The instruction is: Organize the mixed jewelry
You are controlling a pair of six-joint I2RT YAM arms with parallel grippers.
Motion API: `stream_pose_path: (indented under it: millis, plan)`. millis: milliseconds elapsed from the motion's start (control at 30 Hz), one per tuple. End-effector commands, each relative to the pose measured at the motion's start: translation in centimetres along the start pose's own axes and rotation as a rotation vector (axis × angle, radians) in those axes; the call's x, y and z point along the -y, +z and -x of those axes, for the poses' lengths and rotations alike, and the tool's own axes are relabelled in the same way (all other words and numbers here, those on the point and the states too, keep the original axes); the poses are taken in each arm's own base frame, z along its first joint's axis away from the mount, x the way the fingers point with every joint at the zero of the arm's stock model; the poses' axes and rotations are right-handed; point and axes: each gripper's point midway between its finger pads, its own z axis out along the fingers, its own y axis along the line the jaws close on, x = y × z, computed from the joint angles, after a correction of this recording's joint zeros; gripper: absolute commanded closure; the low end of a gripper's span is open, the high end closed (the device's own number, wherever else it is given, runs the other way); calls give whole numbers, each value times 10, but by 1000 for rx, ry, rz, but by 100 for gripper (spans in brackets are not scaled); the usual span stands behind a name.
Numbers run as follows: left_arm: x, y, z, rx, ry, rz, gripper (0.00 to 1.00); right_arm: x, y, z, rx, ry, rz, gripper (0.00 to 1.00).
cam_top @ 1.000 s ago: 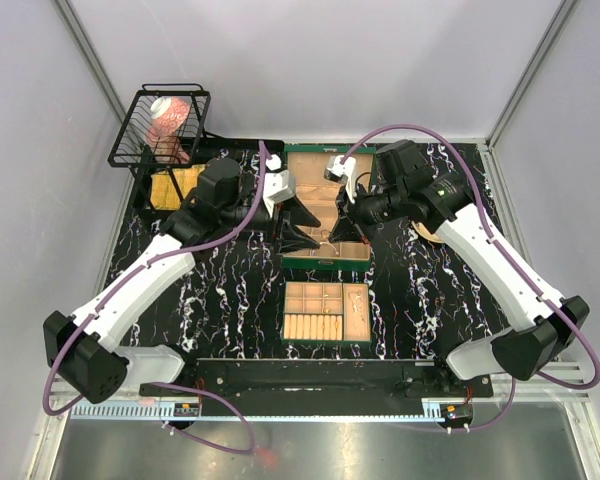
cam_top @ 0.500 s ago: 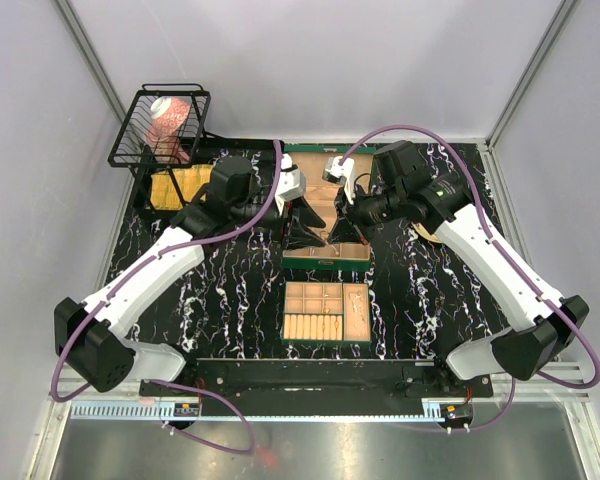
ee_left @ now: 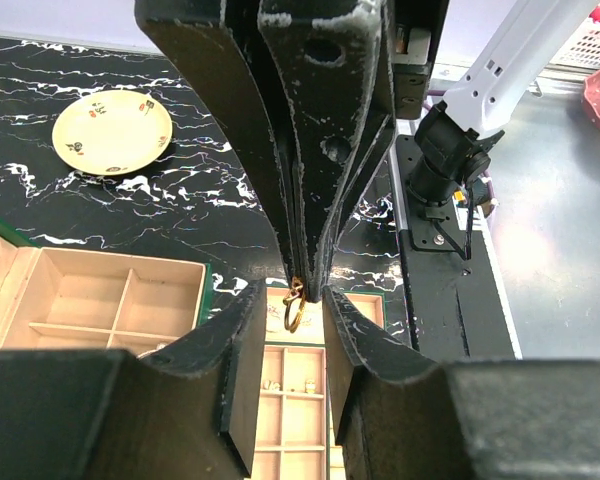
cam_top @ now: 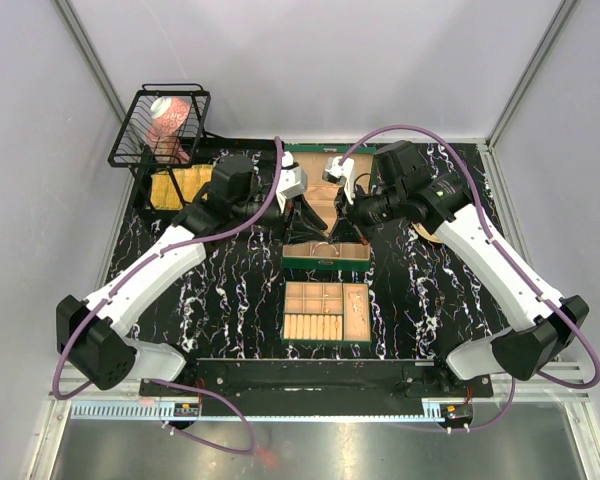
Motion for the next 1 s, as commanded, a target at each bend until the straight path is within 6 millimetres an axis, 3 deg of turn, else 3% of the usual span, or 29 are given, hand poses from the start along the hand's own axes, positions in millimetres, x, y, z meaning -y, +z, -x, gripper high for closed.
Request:
stream_pose_path:
  millis: [0, 600, 833, 967]
  plan:
    - [-2, 1, 28, 54, 80, 8, 69, -8, -5, 11, 34, -47, 8, 100]
    - [0, 5, 24, 48, 50, -14, 86, -7, -6, 11, 34, -50, -1, 100]
    - [2, 7, 21, 44, 32, -25, 100, -6, -6, 11, 34, -51, -8, 100]
    - [3, 6, 21, 43, 28, -21, 100, -5, -6, 10, 31, -51, -16, 100]
